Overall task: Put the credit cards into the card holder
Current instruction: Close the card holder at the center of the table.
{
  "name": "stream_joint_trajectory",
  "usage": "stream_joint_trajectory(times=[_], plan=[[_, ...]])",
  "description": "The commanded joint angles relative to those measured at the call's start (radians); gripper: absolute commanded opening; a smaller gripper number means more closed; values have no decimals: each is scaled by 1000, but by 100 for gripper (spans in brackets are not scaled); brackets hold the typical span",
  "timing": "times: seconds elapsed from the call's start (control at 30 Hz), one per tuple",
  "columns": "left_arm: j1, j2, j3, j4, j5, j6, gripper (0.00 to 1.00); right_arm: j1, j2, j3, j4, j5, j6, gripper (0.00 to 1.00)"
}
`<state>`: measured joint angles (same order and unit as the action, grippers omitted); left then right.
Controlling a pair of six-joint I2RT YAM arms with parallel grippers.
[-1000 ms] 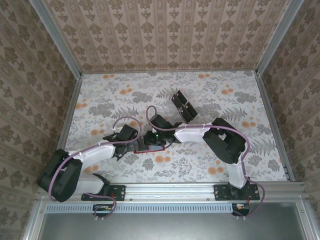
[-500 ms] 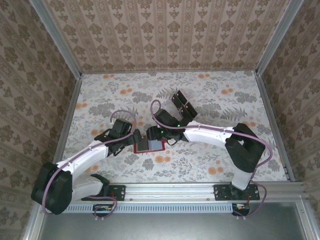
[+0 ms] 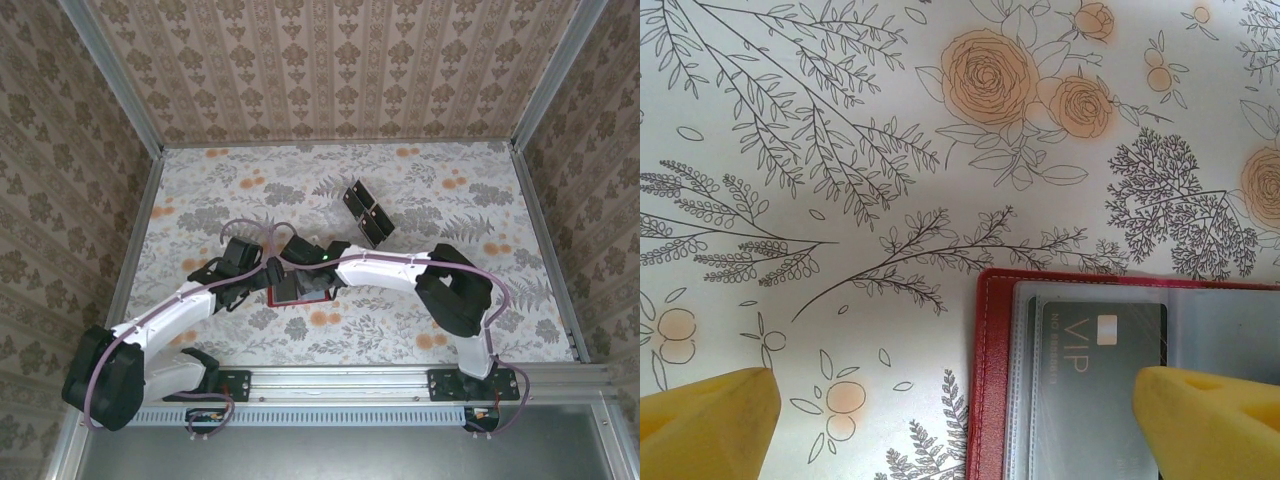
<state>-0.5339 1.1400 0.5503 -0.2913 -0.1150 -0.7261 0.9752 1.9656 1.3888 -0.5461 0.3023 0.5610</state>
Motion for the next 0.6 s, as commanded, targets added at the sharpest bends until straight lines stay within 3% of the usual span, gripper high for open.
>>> stream_joint_trajectory(times=[0.0,0.57], plan=[[8,-18,-15,0,-1,-15,100,1,37,37,-99,107,-34,64],[9,-19,-41,21,2,-19,100,0,84,40,-105,180,-56,49]])
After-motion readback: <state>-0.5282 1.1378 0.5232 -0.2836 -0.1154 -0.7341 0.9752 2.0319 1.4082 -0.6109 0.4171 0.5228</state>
